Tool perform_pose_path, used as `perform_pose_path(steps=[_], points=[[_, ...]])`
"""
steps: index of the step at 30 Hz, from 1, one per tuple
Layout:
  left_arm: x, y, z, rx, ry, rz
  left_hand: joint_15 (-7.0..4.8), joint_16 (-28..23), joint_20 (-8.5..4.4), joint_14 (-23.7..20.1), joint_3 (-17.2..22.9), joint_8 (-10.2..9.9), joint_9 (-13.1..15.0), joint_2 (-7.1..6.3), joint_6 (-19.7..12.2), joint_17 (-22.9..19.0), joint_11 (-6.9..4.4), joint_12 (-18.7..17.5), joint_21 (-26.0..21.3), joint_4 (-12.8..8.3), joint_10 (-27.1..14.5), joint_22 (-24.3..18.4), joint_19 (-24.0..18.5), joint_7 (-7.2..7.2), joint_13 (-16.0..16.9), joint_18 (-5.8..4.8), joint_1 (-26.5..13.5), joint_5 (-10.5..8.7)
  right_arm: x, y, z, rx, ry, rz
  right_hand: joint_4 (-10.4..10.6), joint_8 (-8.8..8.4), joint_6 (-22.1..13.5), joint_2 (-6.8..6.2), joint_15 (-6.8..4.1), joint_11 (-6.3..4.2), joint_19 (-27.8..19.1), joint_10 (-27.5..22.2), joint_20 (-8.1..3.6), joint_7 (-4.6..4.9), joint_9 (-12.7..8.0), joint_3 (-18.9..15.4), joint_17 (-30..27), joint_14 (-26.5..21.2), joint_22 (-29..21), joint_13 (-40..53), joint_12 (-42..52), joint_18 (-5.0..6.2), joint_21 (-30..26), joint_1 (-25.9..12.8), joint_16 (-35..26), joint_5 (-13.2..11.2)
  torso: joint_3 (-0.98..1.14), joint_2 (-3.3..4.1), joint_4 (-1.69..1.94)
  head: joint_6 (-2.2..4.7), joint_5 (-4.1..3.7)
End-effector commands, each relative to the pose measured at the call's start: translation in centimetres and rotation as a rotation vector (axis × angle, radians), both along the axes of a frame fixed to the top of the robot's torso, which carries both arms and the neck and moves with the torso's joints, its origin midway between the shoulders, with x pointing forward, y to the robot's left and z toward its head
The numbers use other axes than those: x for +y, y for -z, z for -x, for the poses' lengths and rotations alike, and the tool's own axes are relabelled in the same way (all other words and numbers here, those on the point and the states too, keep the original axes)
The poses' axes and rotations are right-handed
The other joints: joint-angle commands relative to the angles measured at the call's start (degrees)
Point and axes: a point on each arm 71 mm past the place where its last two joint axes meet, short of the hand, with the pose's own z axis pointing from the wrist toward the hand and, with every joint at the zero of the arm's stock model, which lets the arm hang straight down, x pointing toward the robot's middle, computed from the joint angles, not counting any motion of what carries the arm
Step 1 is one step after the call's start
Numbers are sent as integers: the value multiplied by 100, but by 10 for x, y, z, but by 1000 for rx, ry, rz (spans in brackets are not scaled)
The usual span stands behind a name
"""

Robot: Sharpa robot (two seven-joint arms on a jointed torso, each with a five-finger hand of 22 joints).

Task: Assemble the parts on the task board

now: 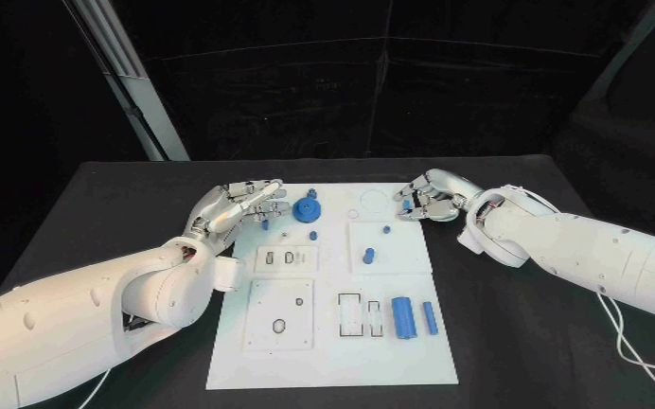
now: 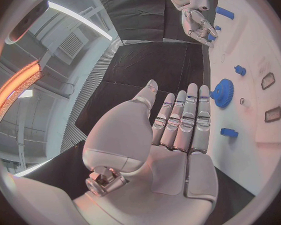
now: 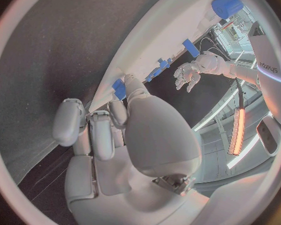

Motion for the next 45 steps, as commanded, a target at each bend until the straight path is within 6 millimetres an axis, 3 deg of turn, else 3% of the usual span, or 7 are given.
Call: perform_pose_path(steps=[1,31,41,45], points=[[-1,-2,0,-13,11,5,-6,-30,-8,-2,-9,-7,0,13,-11,-6,-14,-2,-39,-40,4,-3,33,126,-2,74,56,17,-1,3,1,10,6,13,11,-19,-41,-40,34,0,-6,-30,14,3,7,-38,686,421,-4,-10,-37,30,6,-40,22,-26,0,6,7,1,-6],[-1,-2,0,-13,10,5,-5,-34,-8,-5,-2,-10,0,12,-14,-7,-13,-4,-43,-50,1,-3,35,126,-3,74,54,17,-11,-1,7,-3,24,21,17,54,54,6,29,-14,3,-14,17,-17,37,-47,695,423,15,6,-4,29,15,-38,26,-18,2,29,35,9,-78],[-1,-2,0,-13,9,4,-5,-34,-8,-5,-2,-10,0,12,-14,-7,-13,-4,-43,-50,1,-3,35,126,-3,74,54,17,-10,-2,9,-2,9,18,-2,178,274,77,-5,-59,26,31,-3,-69,73,-40,718,428,58,44,62,22,37,1,38,-36,0,35,50,8,-92],[-1,-2,0,-12,9,4,-5,-34,-8,-5,-2,-10,0,12,-14,-7,-13,-4,-43,-50,1,-3,35,126,-3,74,54,17,-9,-3,10,-4,1,16,-59,290,493,152,-50,-116,42,64,-36,-134,101,17,732,431,91,71,104,17,54,100,45,-161,2,37,52,13,-97]])
